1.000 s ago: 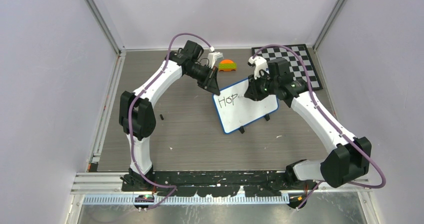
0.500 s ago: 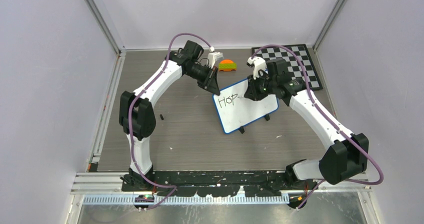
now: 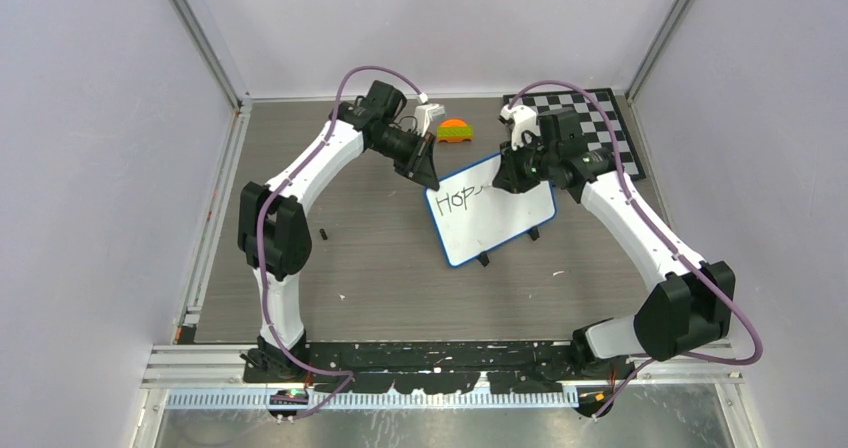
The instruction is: Write a sentence on the whiteboard
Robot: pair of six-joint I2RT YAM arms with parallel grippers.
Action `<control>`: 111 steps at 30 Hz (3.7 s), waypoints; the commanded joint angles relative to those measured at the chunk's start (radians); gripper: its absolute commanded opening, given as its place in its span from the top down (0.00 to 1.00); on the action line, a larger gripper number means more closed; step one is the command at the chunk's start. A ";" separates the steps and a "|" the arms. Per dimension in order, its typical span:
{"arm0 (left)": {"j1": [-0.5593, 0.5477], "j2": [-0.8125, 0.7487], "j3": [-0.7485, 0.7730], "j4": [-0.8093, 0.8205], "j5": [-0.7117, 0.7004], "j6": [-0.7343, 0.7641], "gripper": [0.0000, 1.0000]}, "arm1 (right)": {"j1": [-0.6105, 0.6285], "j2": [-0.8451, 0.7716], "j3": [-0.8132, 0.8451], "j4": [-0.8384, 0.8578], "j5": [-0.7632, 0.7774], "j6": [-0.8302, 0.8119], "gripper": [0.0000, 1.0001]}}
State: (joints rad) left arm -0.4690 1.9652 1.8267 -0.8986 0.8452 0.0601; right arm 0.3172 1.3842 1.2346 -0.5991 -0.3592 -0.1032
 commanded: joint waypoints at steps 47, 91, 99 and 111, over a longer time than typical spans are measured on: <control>-0.008 0.045 0.167 -0.133 0.034 0.108 0.89 | -0.002 -0.071 0.063 -0.060 -0.005 0.000 1.00; -0.044 0.188 0.293 -0.156 0.108 0.147 0.85 | -0.199 -0.080 -0.012 -0.011 -0.287 -0.032 1.00; -0.055 0.302 0.488 -0.376 0.085 0.263 1.00 | -0.291 -0.086 -0.051 -0.014 -0.369 -0.087 1.00; -0.093 0.306 0.471 -0.313 0.019 0.171 0.99 | -0.294 -0.119 -0.114 0.058 -0.344 -0.040 1.00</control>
State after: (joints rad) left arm -0.5247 2.2684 2.2833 -1.1889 0.9039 0.2596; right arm 0.0223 1.3022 1.1267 -0.6334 -0.7139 -0.1677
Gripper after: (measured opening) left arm 0.067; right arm 0.173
